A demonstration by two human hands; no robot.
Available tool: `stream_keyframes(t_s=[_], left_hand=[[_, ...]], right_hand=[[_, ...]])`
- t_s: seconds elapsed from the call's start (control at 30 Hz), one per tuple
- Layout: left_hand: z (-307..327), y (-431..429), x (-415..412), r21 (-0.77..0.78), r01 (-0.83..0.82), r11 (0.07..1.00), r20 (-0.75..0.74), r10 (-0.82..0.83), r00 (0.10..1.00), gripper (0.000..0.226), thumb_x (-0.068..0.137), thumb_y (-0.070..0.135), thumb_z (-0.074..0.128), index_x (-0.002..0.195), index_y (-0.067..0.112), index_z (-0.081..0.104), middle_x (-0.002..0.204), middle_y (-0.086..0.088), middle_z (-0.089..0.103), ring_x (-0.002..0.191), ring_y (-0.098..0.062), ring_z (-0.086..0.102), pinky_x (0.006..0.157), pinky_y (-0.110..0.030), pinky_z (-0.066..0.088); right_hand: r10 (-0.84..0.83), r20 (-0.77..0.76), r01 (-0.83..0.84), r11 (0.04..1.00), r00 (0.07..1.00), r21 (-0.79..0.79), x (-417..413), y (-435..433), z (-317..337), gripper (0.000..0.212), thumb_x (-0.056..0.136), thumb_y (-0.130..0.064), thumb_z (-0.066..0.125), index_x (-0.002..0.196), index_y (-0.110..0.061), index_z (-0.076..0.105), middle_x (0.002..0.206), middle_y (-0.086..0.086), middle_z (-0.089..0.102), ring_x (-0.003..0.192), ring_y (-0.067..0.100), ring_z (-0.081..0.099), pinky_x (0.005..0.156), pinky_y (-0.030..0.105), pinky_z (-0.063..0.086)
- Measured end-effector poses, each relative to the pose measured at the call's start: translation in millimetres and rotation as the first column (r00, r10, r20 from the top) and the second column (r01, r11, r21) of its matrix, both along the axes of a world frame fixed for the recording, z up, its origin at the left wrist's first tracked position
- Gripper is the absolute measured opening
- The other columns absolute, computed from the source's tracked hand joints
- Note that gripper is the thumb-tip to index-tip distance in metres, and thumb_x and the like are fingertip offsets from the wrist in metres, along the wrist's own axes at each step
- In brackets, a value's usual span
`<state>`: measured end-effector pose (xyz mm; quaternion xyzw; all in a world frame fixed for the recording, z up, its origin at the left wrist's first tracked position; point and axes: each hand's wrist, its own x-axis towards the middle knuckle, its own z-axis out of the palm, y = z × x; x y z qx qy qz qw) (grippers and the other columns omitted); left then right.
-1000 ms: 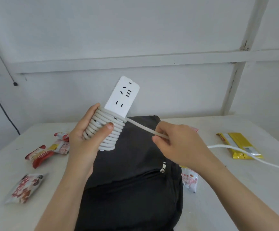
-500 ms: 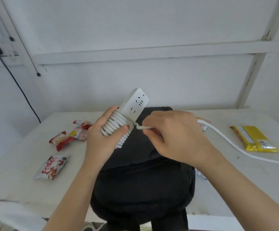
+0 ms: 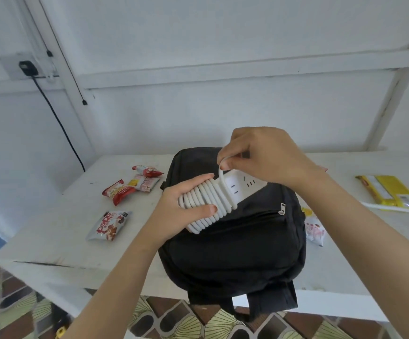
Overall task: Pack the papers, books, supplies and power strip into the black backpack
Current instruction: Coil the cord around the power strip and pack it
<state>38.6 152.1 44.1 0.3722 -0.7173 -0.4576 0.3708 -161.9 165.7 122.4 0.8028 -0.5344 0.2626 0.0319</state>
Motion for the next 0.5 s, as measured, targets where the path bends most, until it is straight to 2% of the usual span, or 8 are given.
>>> stream_keyframes(t_s=[0.07, 0.13, 0.23, 0.3, 0.37, 0.4, 0.43, 0.5], left_hand=[[-0.7, 3.0, -1.4, 0.047, 0.077, 0.996, -0.05, -0.074, 0.996, 0.055, 0.063, 0.024, 0.081, 0.109, 0.046, 0.062, 0.108, 0.014, 0.064, 0.102, -0.002, 0.059, 0.08, -0.019, 0.051], [-1.7, 5.7, -2.0, 0.084, 0.15, 0.985, -0.12, -0.139, 0.983, 0.058, 0.06, 0.029, 0.078, 0.115, 0.039, 0.062, 0.113, 0.01, 0.065, 0.107, -0.009, 0.059, 0.083, -0.022, 0.051], [-2.4, 8.6, -3.9, 0.14, 0.245, 0.959, -0.242, -0.207, 0.948, 0.062, 0.059, 0.029, 0.079, 0.119, 0.033, 0.062, 0.117, 0.0, 0.063, 0.11, -0.021, 0.059, 0.084, -0.031, 0.052], [-4.2, 9.7, -8.7, 0.194, 0.32, 0.927, -0.34, -0.243, 0.909, 0.071, 0.056, 0.032, 0.085, 0.123, 0.027, 0.06, 0.119, -0.009, 0.062, 0.105, -0.03, 0.061, 0.077, -0.037, 0.055], [-7.6, 11.0, -16.5, 0.224, 0.391, 0.893, -0.44, -0.266, 0.858, 0.078, 0.057, 0.034, 0.086, 0.128, 0.022, 0.056, 0.116, -0.015, 0.061, 0.093, -0.033, 0.064, 0.067, -0.039, 0.056], [-9.7, 11.3, -20.6, 0.224, 0.41, 0.884, -0.489, -0.262, 0.832, 0.081, 0.059, 0.033, 0.086, 0.131, 0.02, 0.053, 0.114, -0.017, 0.06, 0.086, -0.032, 0.065, 0.063, -0.039, 0.056], [-11.9, 11.3, -24.7, 0.224, 0.414, 0.882, -0.536, -0.244, 0.808, 0.085, 0.06, 0.033, 0.086, 0.135, 0.02, 0.047, 0.113, -0.018, 0.059, 0.081, -0.031, 0.065, 0.061, -0.039, 0.055], [-14.7, 9.9, -32.2, 0.24, 0.394, 0.887, -0.621, -0.172, 0.765, 0.095, 0.06, 0.031, 0.086, 0.142, 0.027, 0.037, 0.115, -0.017, 0.057, 0.076, -0.03, 0.064, 0.058, -0.039, 0.053]], right_hand=[[0.018, 0.166, -0.05, 0.981, 0.986, 0.186, -3.6, -3.6, 5.1, 0.009, 0.08, -0.03, 0.07, 0.082, -0.037, 0.075, 0.084, -0.012, 0.064, 0.082, 0.002, 0.06, 0.074, 0.019, 0.041], [0.053, 0.365, -0.208, 0.893, 0.929, 0.399, -14.4, -6.7, 14.7, 0.01, 0.079, -0.024, 0.073, 0.087, -0.029, 0.076, 0.081, -0.015, 0.069, 0.081, 0.0, 0.063, 0.078, 0.017, 0.044], [0.035, 0.505, -0.368, 0.727, 0.863, 0.579, -34.8, -8.2, 27.1, 0.013, 0.084, -0.011, 0.063, 0.092, -0.016, 0.072, 0.071, -0.009, 0.072, 0.064, 0.003, 0.065, 0.058, 0.013, 0.047], [-0.02, 0.61, -0.45, 0.656, 0.792, 0.606, -43.5, -10.8, 22.8, 0.019, 0.088, -0.003, 0.054, 0.09, -0.011, 0.071, 0.066, -0.007, 0.071, 0.059, 0.003, 0.065, 0.051, 0.014, 0.048], [-0.053, 0.629, -0.414, 0.708, 0.776, 0.571, -48.4, -15.8, 6.7, 0.021, 0.091, 0.002, 0.049, 0.1, -0.003, 0.067, 0.065, -0.011, 0.07, 0.06, -0.001, 0.064, 0.055, 0.013, 0.047], [-0.082, 0.655, -0.379, 0.758, 0.751, 0.53, -50.2, -19.7, -4.6, 0.021, 0.093, 0.003, 0.049, 0.108, 0.002, 0.062, 0.064, -0.012, 0.068, 0.059, -0.002, 0.061, 0.057, 0.014, 0.046], [-0.12, 0.706, -0.366, 0.788, 0.698, 0.496, -50.8, -21.0, -14.9, 0.02, 0.093, 0.001, 0.048, 0.108, 0.006, 0.06, 0.06, -0.009, 0.064, 0.055, 0.002, 0.057, 0.056, 0.015, 0.042], [-0.117, 0.802, -0.433, 0.791, 0.586, 0.433, -54.7, -23.6, -33.9, 0.013, 0.086, -0.003, 0.051, 0.082, 0.001, 0.062, 0.056, -0.003, 0.052, 0.048, 0.006, 0.039, 0.049, 0.018, 0.028]])
